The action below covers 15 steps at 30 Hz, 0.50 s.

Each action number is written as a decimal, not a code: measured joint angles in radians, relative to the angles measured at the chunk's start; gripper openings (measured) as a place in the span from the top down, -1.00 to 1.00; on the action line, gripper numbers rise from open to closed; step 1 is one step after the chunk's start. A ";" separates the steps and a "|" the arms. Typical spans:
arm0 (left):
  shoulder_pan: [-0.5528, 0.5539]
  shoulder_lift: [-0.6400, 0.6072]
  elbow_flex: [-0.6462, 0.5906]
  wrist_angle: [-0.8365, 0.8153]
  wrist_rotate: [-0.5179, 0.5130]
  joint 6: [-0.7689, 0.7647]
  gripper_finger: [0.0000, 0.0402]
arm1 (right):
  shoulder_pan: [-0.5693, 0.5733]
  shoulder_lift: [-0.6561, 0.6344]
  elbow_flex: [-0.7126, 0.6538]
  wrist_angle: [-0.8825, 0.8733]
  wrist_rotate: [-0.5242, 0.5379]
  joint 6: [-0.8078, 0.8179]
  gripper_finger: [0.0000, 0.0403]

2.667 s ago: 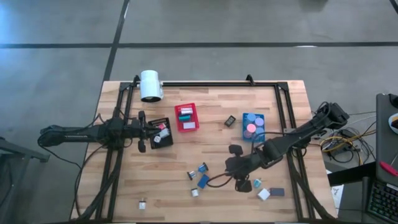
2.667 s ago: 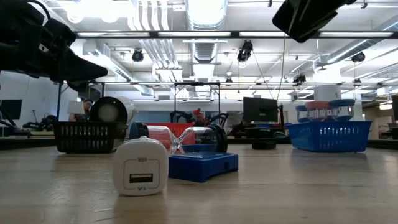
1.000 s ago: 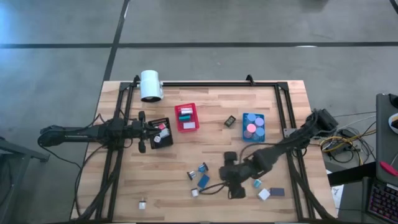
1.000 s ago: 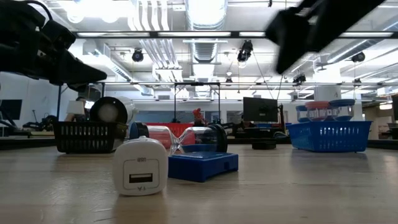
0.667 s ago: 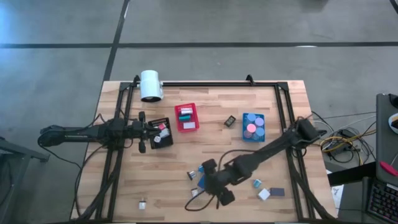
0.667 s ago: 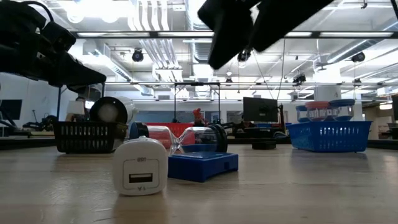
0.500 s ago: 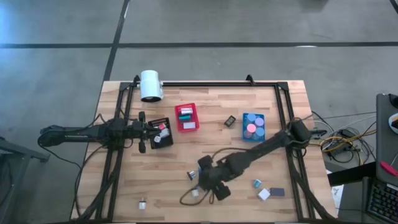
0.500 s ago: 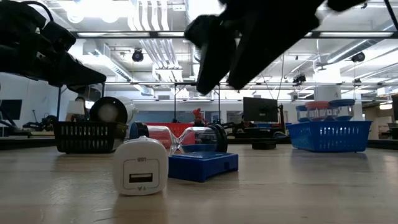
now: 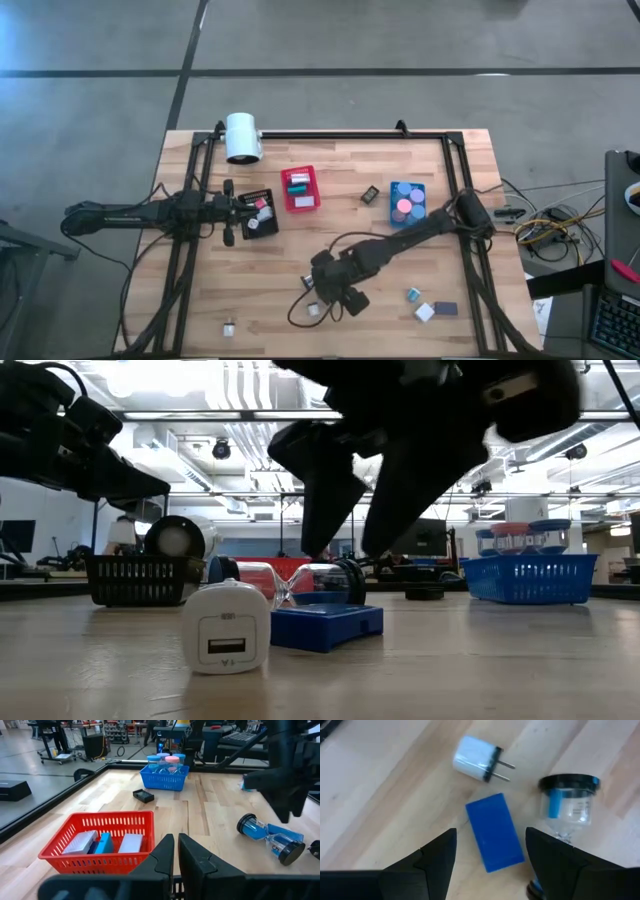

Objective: Pick & Place Office items
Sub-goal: Put the dark blue digital clock into the red bin

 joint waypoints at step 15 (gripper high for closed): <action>0.000 0.000 0.000 0.000 0.000 -0.015 0.86 | -0.034 0.003 -0.093 0.122 -0.043 -0.082 -0.14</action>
